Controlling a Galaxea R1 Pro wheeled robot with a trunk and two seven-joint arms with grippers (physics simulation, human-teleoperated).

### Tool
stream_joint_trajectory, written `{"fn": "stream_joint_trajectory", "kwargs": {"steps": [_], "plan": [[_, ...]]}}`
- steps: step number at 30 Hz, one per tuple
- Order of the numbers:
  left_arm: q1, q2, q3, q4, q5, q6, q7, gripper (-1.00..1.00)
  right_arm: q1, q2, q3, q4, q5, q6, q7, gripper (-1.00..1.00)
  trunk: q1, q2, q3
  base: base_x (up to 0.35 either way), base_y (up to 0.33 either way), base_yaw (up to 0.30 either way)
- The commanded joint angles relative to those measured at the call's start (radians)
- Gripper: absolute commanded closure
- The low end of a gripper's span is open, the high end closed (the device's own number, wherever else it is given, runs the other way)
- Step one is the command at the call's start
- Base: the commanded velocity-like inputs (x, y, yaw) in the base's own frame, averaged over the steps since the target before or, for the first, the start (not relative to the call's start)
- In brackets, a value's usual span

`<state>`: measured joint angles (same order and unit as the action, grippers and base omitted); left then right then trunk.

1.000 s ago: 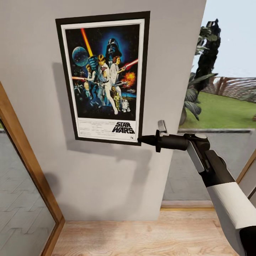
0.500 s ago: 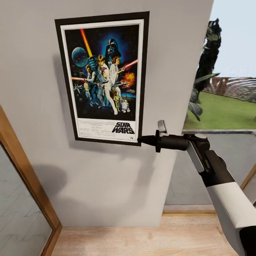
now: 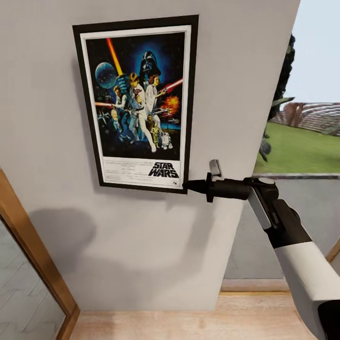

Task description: Pick up the poster from the kitchen countertop and hang it on one of the wall nails in the kitchen.

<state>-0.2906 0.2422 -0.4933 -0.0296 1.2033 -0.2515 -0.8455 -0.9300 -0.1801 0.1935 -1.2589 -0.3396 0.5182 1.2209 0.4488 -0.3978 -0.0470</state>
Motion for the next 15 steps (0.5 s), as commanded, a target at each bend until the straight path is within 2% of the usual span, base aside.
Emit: {"fn": "stream_joint_trajectory", "kwargs": {"steps": [1,6,15], "plan": [[-0.001,0.0,-0.008,0.0,0.006,-0.006,-0.001,-1.0,-0.002,-0.001,0.002,0.0,-0.01,0.011,0.0,1.0,0.001,-0.002,-0.002,0.232,0.075,0.0],[-0.001,0.0,-0.008,0.0,0.006,-0.006,-0.001,-1.0,-0.001,-0.001,0.002,0.0,-0.01,0.011,0.0,1.0,0.001,-0.002,-0.002,0.101,0.034,0.0],[-0.001,0.0,-0.009,0.0,0.006,-0.006,-0.001,-1.0,-0.002,-0.001,0.003,0.001,-0.01,0.011,0.0,1.0,0.001,-0.002,-0.002,0.011,0.004,0.0]]}}
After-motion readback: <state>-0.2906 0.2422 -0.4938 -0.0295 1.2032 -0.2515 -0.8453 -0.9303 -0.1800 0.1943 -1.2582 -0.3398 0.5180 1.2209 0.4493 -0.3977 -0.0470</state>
